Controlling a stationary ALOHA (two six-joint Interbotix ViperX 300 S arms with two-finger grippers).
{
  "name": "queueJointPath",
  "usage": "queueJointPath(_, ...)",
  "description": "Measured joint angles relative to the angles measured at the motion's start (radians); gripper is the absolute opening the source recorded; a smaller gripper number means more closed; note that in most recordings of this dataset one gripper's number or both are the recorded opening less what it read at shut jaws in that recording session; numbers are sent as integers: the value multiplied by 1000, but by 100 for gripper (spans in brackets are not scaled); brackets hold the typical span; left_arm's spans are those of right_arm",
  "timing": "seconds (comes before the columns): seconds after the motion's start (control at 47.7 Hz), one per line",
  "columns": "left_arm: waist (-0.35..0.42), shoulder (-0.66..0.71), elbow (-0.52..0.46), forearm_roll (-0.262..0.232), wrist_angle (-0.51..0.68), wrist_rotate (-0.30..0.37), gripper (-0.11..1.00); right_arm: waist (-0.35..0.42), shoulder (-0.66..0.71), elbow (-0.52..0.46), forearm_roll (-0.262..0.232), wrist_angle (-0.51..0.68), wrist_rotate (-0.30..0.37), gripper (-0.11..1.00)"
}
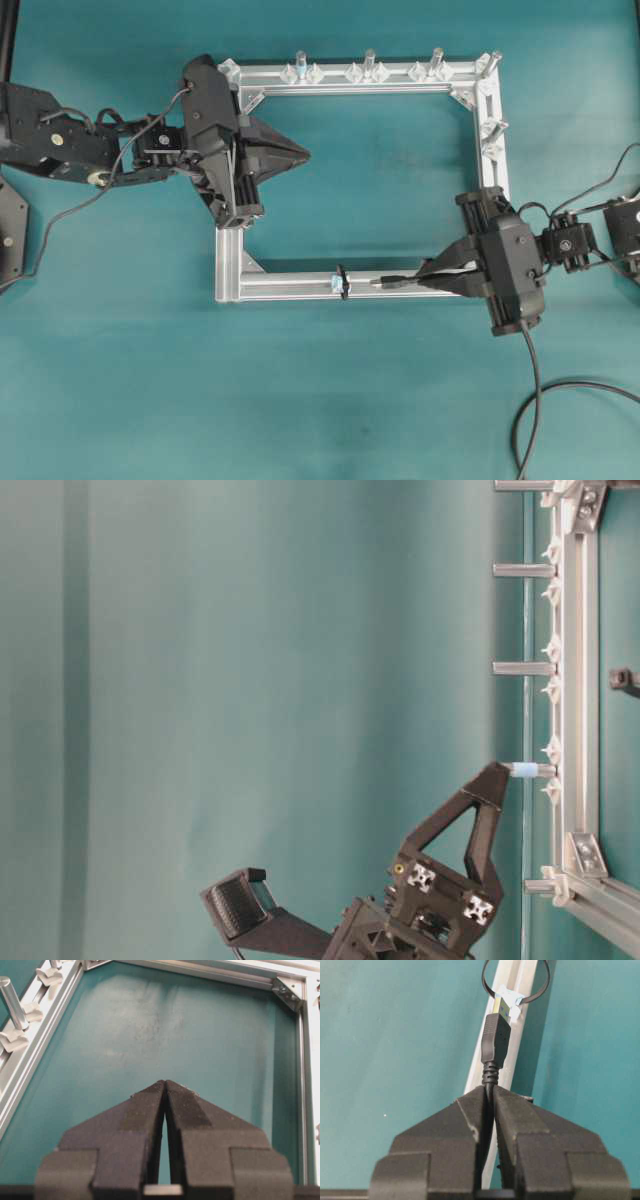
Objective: Insert the wire through the string loop located in the center.
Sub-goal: 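Lift the cable with the right gripper and carry it toward the frame's bottom rail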
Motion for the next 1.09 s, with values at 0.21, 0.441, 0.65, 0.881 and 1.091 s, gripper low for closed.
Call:
queueJointPath(0.21, 2, 0, 0, 0, -2, 0, 0, -2, 0, 12, 15, 15, 0, 7)
queueJointPath(0.441, 2, 0, 0, 0, 0, 0, 0, -2, 0, 17, 15, 23, 0, 7)
queueJointPath(0.65, 2, 0, 0, 0, 0, 0, 0, -2, 0, 18, 17, 28, 0, 7)
queueJointPath(0.881, 0, 0, 0, 2, 0, 0, 0, -5, 2, 20, 18, 29, 0, 7)
queueJointPath(1.091, 0, 0, 0, 2, 0, 0, 0, -15, 0, 20, 18, 29, 2, 7)
